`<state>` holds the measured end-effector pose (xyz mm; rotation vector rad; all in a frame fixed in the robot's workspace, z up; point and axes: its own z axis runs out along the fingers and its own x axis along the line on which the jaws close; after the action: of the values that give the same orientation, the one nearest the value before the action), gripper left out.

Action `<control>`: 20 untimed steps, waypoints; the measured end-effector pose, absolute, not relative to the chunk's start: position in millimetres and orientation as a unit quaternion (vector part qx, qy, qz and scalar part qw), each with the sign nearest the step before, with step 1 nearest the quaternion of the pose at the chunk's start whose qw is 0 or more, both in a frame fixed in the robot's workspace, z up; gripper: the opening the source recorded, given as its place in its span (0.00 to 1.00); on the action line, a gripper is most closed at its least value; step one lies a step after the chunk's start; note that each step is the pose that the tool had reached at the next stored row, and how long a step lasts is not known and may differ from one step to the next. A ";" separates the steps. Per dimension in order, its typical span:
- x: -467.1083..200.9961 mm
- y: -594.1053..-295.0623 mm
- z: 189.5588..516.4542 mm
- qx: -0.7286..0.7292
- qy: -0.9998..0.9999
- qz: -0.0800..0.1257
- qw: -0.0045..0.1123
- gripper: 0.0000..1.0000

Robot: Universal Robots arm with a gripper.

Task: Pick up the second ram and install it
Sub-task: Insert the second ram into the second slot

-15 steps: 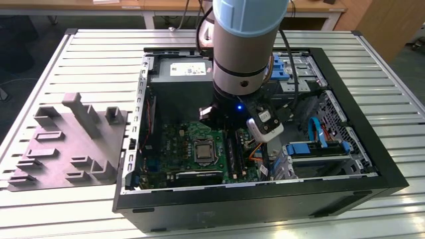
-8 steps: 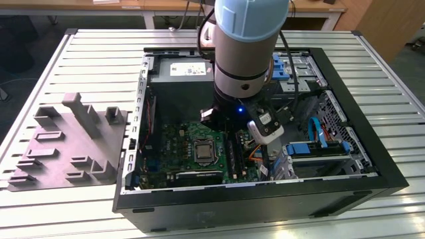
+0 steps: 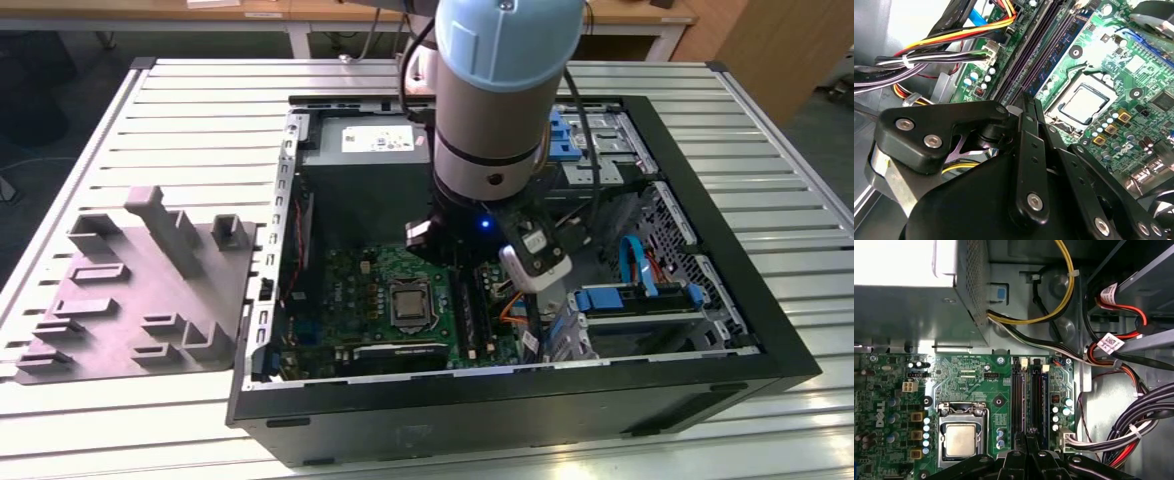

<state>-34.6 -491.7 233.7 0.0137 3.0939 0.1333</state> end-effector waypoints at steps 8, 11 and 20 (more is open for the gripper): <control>-34.4 -491.7 229.3 0.005 0.998 0.051 0.022 0.12; -34.4 -491.8 228.9 0.005 0.998 0.051 0.022 0.12; -33.6 -492.1 228.2 0.005 0.998 0.051 0.022 0.12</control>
<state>-33.6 -492.1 228.2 0.0142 3.0929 0.1590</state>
